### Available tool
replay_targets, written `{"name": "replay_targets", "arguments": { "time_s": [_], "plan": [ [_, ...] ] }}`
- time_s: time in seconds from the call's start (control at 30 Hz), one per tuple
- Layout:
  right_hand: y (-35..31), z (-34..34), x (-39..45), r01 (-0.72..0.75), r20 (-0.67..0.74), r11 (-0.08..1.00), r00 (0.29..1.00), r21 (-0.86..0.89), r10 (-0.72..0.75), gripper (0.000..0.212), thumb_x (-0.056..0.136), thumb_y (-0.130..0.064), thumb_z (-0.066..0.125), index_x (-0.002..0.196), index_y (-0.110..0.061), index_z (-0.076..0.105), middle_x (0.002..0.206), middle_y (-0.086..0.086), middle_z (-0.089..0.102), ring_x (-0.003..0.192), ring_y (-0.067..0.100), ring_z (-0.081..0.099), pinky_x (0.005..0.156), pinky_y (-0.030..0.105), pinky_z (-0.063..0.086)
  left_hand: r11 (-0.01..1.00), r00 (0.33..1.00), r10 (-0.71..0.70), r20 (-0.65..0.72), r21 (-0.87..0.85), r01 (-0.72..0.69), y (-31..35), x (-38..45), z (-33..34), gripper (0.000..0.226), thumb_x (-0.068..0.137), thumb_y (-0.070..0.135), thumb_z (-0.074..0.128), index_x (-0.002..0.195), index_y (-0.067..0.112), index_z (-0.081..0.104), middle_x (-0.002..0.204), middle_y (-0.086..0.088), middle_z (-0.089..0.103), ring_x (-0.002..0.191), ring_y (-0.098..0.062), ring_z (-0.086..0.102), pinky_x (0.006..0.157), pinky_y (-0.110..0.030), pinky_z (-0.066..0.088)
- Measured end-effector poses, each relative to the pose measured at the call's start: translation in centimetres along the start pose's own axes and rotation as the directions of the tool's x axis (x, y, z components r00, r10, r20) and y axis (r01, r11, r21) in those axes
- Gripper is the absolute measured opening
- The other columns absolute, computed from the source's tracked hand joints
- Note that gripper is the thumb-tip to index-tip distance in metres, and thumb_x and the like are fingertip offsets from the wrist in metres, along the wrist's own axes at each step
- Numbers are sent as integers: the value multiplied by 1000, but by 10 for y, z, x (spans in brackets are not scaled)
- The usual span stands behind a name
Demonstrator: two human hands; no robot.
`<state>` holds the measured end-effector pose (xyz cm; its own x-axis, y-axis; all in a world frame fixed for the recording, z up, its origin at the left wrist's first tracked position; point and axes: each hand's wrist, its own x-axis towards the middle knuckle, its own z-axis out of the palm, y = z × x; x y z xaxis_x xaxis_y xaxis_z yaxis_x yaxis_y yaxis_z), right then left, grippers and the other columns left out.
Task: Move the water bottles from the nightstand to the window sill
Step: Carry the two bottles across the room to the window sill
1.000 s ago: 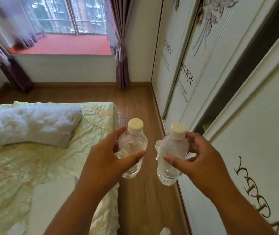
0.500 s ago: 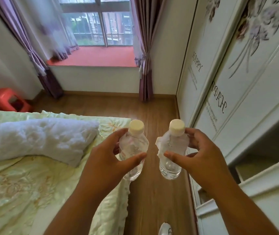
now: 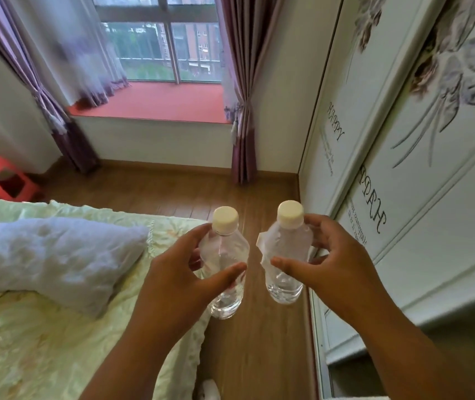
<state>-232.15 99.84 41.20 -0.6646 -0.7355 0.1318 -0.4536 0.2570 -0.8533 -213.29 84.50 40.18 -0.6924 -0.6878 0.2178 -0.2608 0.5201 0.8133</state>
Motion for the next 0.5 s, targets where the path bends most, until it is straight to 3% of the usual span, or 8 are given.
{"name": "replay_targets", "arguments": {
  "time_s": [0.07,0.17,0.33,0.43,0.5],
  "plan": [
    [6,-2,15,-19,-6,1000,1000,-12,19,74,54,-69,72,121,-49,45,112,-36,53,98,-3,58,61,-2,42,1000,1000,4,20,-5,-4,-3,17,8,78,63,67,81,133,53,52,119,35,64,106,10,63,84,-11,51],
    [17,-5,41,-47,-22,998,999,-35,46,76,52,-72,70,121,-50,43,112,-38,51,99,-1,59,63,-1,42,1000,999,16,52,-11,-15,-11,56,21,72,62,66,81,125,64,47,117,41,61,107,14,61,82,-4,47],
    [32,-10,94,-88,-82,991,993,-102,80,79,54,-70,71,125,-49,44,116,-35,53,105,6,64,73,5,46,998,994,56,93,-26,-54,-27,132,38,81,63,67,79,136,46,53,121,25,67,107,5,66,91,-26,57],
    [32,-8,131,-110,-133,984,987,-138,92,80,53,-70,71,126,-47,46,120,-27,58,103,9,67,79,14,52,995,987,90,134,-47,-84,-35,182,45,79,63,66,78,134,47,51,120,30,63,107,6,64,90,-23,56],
    [30,-6,156,-111,-169,982,982,-155,84,81,53,-72,71,126,-46,46,120,-26,59,99,9,68,74,10,51,993,982,108,154,-63,-99,-40,215,46,79,61,68,75,133,50,49,119,34,61,107,5,64,88,-17,53]
  ]
}}
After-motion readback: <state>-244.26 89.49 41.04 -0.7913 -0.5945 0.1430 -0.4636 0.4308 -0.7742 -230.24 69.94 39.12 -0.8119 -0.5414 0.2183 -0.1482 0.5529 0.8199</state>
